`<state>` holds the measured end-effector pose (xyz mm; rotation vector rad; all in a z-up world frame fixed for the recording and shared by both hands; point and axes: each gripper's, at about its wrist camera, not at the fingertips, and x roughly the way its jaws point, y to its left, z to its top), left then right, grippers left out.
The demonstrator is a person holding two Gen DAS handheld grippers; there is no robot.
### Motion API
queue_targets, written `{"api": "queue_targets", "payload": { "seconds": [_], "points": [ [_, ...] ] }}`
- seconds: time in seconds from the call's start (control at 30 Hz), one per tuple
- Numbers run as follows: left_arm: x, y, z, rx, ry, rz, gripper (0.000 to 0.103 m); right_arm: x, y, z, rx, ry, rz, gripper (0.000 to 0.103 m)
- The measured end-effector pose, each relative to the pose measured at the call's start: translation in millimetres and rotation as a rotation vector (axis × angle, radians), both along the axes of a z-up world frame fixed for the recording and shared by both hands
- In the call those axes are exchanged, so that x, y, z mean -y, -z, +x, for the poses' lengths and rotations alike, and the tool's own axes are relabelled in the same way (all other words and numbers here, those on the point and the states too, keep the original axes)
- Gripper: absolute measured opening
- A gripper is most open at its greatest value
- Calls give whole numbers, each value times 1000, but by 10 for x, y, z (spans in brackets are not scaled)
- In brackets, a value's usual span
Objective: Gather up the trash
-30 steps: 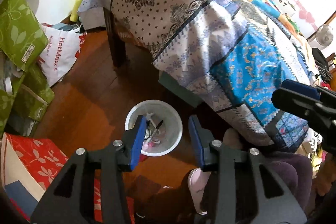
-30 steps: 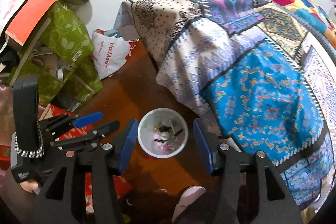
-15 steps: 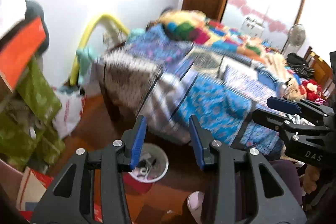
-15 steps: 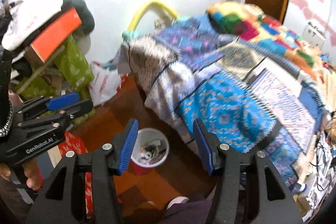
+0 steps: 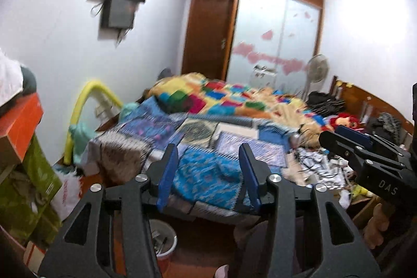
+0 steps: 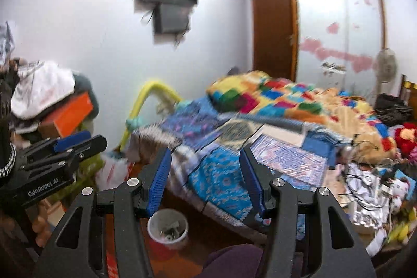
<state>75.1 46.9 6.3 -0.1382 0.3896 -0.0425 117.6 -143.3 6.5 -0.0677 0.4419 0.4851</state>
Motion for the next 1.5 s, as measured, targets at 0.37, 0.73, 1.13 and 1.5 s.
{"api": "queue_targets", "payload": {
  "seconds": [0.37,0.73,1.13,1.5],
  "points": [
    [262,13,-463,50,41,30,99,275,-22,-569,105,160,34,76],
    [313,134,-645,32,29,57,102,470,67,-720,58,209,103,103],
    [321,180,-659,19,33,46,102,455,90,-853,67,207,75,103],
    [302,195,-653,14,30,37,102,446,94,-867,63,202,68,103]
  ]
}}
